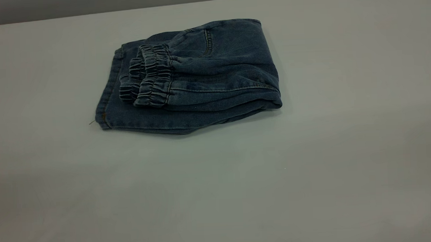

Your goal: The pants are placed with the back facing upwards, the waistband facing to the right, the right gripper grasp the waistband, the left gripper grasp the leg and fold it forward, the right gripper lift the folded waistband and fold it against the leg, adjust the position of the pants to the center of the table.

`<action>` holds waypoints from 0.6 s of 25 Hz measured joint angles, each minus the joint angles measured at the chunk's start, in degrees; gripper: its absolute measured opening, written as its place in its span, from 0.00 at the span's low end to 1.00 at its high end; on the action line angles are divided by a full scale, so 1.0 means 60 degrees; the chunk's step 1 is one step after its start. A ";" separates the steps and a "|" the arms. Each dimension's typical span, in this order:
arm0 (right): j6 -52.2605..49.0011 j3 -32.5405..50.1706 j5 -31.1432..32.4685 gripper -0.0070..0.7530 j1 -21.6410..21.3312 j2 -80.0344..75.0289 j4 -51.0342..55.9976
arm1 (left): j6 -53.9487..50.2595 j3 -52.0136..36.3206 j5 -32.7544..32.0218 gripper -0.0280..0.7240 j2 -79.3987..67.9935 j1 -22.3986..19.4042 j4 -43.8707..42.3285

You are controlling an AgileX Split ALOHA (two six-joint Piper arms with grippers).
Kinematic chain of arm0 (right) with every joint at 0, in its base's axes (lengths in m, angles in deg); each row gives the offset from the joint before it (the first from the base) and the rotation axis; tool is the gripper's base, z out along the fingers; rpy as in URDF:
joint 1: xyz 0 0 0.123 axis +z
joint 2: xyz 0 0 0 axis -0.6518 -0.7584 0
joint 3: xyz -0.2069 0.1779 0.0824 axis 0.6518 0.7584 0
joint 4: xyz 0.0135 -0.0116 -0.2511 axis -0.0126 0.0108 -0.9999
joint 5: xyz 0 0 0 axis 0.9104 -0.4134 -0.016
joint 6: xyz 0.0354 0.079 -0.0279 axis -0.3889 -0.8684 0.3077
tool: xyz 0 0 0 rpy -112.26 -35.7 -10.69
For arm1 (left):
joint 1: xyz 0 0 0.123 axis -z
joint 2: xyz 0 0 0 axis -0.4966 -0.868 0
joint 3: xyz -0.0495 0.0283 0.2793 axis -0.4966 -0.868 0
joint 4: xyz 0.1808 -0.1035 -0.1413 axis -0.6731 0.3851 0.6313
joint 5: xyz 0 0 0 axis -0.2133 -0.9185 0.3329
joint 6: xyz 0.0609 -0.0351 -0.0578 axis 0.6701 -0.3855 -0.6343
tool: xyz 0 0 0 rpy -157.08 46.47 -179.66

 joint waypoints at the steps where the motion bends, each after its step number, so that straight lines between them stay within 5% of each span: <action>1: 0.0000 0.0000 0.0000 0.76 0.0000 0.0000 0.0000 | 0.0000 0.0000 -0.0010 0.70 0.0000 0.0000 0.0000; 11: 0.0025 0.0000 0.0000 0.76 0.0000 0.0000 0.0010 | -0.0022 0.0000 -0.0033 0.70 0.0000 -0.0080 0.0000; 15: 0.0036 0.0000 0.0000 0.76 -0.0023 0.0000 0.0029 | -0.0022 0.0008 -0.0033 0.70 0.0057 -0.1148 0.0011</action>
